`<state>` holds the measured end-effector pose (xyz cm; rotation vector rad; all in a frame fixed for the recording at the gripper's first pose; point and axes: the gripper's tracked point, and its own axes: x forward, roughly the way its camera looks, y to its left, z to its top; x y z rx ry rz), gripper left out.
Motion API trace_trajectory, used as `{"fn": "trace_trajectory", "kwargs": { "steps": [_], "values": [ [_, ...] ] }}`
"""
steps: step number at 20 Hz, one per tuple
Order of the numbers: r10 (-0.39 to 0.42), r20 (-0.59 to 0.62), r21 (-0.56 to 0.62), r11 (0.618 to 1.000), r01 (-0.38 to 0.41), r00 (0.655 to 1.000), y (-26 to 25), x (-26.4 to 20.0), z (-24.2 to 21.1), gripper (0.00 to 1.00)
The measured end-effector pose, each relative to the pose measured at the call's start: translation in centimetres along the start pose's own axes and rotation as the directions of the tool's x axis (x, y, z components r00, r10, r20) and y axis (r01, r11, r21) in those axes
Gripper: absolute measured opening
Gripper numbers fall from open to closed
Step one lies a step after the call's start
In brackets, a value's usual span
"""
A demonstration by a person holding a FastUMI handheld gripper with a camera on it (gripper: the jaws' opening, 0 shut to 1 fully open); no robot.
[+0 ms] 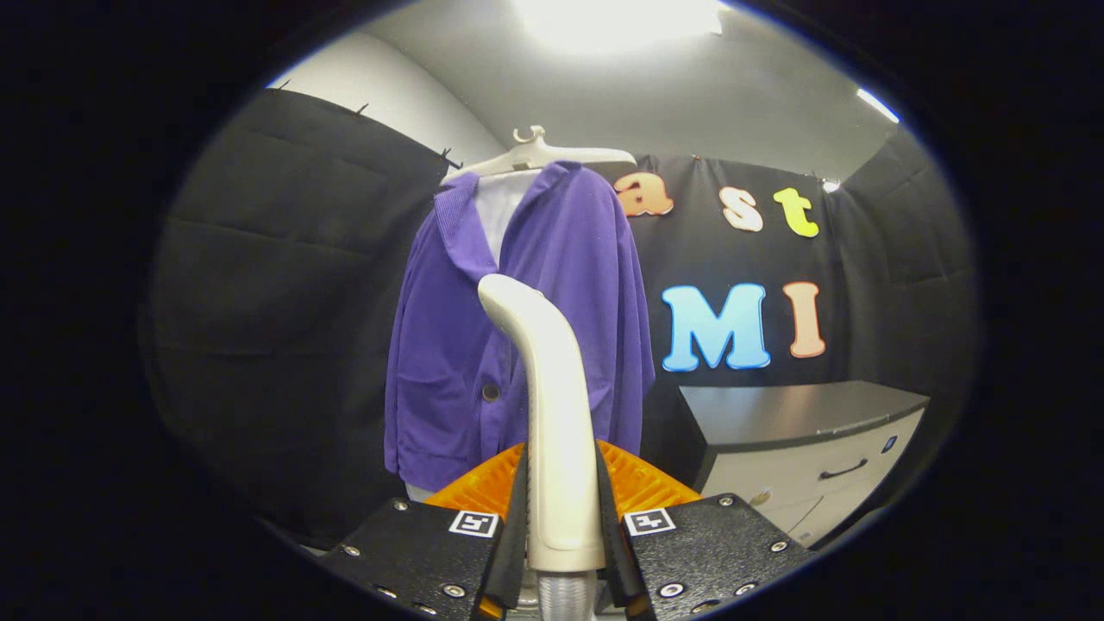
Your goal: Iron the clothes twice with a garment steamer, once on the left side and once on the right side.
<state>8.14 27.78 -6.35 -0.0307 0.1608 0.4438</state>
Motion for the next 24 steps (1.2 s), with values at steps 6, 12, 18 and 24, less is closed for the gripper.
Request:
{"fn": "trace_trajectory", "kwargs": {
  "steps": [6,12,18,24],
  "values": [
    [0.045,0.152,0.012,0.999,-0.048,0.987,2.7,3.2,8.1,0.38],
    [0.094,0.255,0.05,0.993,-0.11,0.962,7.0,7.2,15.1,0.38],
    [0.148,0.272,0.039,0.986,-0.164,0.951,11.7,9.8,17.2,0.38],
    [0.167,0.18,0.039,0.983,-0.177,0.969,13.4,11.4,13.3,0.38]
  ]
}}
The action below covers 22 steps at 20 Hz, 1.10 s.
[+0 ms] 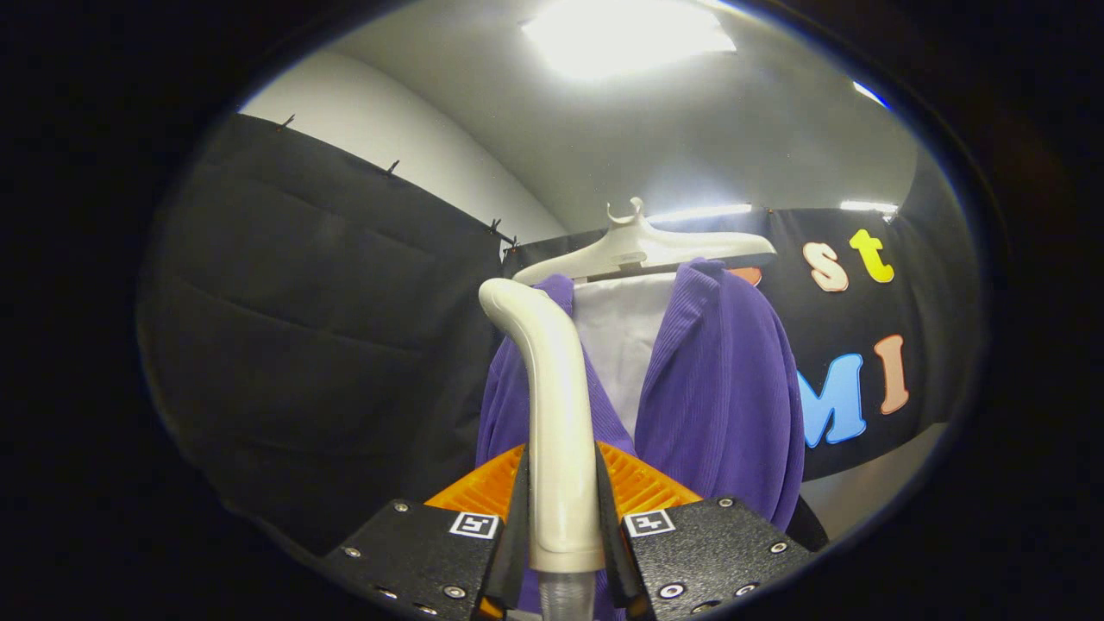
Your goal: Iron the clothes twice with a garment steamer, once on the left side and once on the right side.
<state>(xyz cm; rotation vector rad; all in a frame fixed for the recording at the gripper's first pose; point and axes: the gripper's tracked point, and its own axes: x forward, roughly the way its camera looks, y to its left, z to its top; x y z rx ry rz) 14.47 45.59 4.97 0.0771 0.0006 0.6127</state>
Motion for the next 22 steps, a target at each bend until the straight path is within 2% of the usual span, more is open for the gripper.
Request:
{"fn": "trace_trajectory", "kwargs": {
  "steps": [4,14,22],
  "values": [
    [0.009,-0.068,0.027,1.0,-0.007,0.998,-0.1,-0.6,-3.2,0.38],
    [0.046,-0.167,-0.003,0.999,-0.047,0.985,0.2,-4.6,-9.2,0.38],
    [0.043,-0.299,0.032,0.999,-0.035,0.953,0.0,-7.9,-15.3,0.39]
  ]
}}
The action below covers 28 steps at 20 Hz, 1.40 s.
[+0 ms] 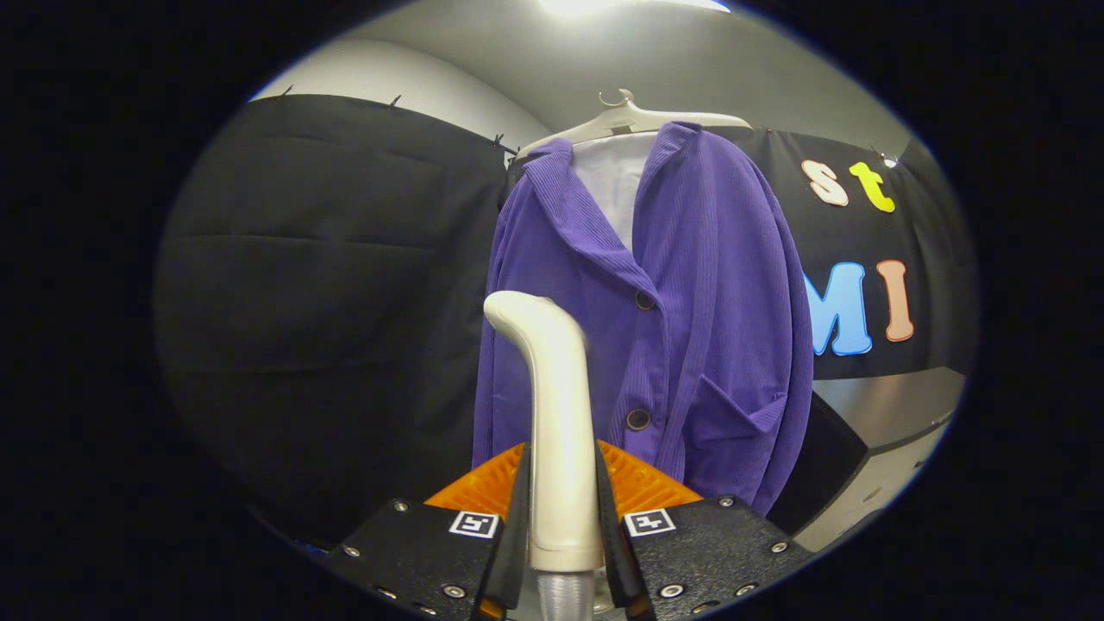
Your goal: Iron the clothes twice with a garment steamer, once on the left side and once on the right side.
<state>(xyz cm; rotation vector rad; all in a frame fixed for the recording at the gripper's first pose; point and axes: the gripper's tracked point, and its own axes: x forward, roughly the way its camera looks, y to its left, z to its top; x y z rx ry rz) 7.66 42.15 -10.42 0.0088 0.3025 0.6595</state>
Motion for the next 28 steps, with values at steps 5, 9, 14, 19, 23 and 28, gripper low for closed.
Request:
{"fn": "trace_trajectory", "kwargs": {
  "steps": [5,9,14,19,23,28],
  "values": [
    [0.004,-0.063,-0.021,1.0,-0.006,0.998,0.1,-1.0,-4.5,0.39],
    [0.008,-0.147,-0.009,1.0,-0.01,0.989,0.4,-2.2,-8.9,0.39],
    [0.008,-0.21,0.006,1.0,-0.007,0.978,0.4,-3.2,-12.4,0.39],
    [0.008,-0.278,0.004,1.0,-0.008,0.961,0.3,-3.7,-16.8,0.39],
    [0.008,-0.319,0.012,1.0,-0.004,0.948,0.2,-4.5,-19.0,0.39],
    [0.011,-0.318,0.041,0.999,0.002,0.948,0.3,-6.0,-18.9,0.39]
  ]
}}
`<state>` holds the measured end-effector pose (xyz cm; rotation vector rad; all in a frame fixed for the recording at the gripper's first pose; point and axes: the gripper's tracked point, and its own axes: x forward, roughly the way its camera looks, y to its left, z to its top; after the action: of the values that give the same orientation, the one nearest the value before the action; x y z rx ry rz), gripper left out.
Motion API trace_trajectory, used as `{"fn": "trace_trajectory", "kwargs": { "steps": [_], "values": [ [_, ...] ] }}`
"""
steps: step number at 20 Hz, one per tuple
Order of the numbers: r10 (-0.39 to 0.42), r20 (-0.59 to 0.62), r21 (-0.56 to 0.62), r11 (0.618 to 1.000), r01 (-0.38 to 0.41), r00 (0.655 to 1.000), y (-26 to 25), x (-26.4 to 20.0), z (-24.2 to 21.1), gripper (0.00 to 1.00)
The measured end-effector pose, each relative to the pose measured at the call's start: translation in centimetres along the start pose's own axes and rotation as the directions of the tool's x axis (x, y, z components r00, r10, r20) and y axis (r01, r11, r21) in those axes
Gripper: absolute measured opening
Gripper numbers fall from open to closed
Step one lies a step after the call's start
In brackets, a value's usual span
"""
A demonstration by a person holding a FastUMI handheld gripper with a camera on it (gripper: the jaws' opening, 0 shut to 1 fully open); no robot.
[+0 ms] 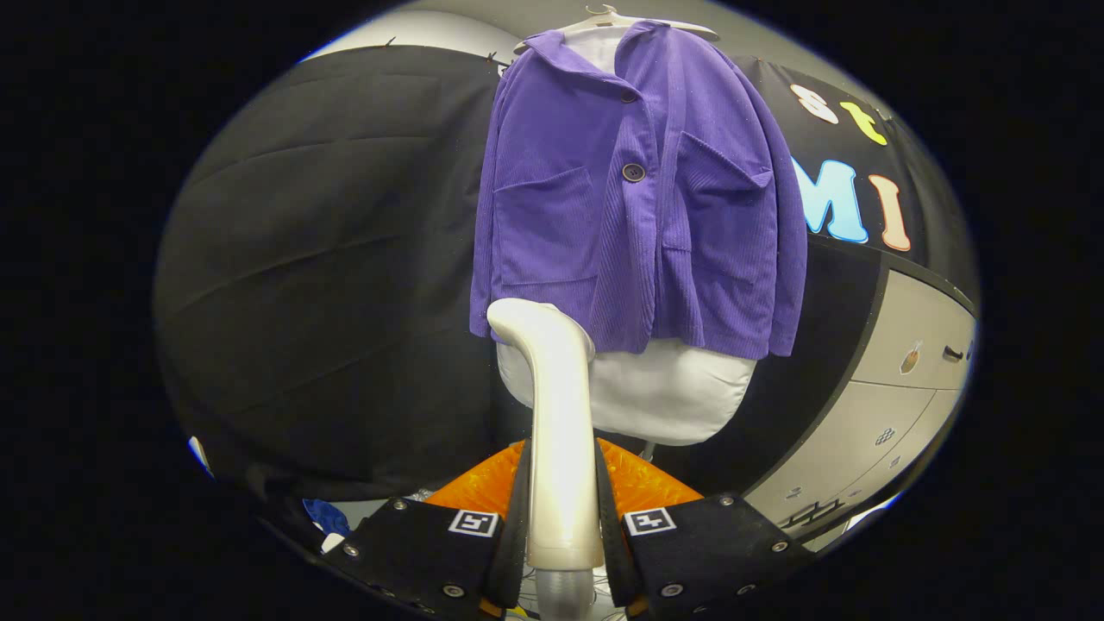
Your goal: Iron the clothes twice with a garment steamer, once on the left side and once on the right side.
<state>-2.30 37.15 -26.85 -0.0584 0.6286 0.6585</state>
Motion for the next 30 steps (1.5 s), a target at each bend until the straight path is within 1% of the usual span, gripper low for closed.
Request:
{"fn": "trace_trajectory", "kwargs": {
  "steps": [5,10,11,14,20,24,27,30],
  "values": [
    [-0.011,0.086,0.022,1.0,0.009,0.996,-0.7,-3.8,4.2,0.39],
    [-0.054,0.224,0.039,0.998,0.047,0.973,-4.3,-9.1,9.5,0.39],
    [-0.071,0.248,0.045,0.997,0.062,0.966,-5.4,-10.4,10.4,0.39],
    [-0.135,0.355,0.083,0.99,0.113,0.925,-9.0,-15.5,13.6,0.39],
    [-0.247,0.437,0.151,0.968,0.2,0.865,-16.4,-23.9,17.3,0.39],
    [-0.302,0.46,0.17,0.953,0.251,0.835,-19.9,-29.1,17.6,0.38],
    [-0.334,0.469,0.181,0.943,0.281,0.818,-21.8,-32.2,17.2,0.38],
    [-0.356,0.468,0.202,0.934,0.294,0.809,-23.1,-34.5,15.9,0.38]
  ]
}}
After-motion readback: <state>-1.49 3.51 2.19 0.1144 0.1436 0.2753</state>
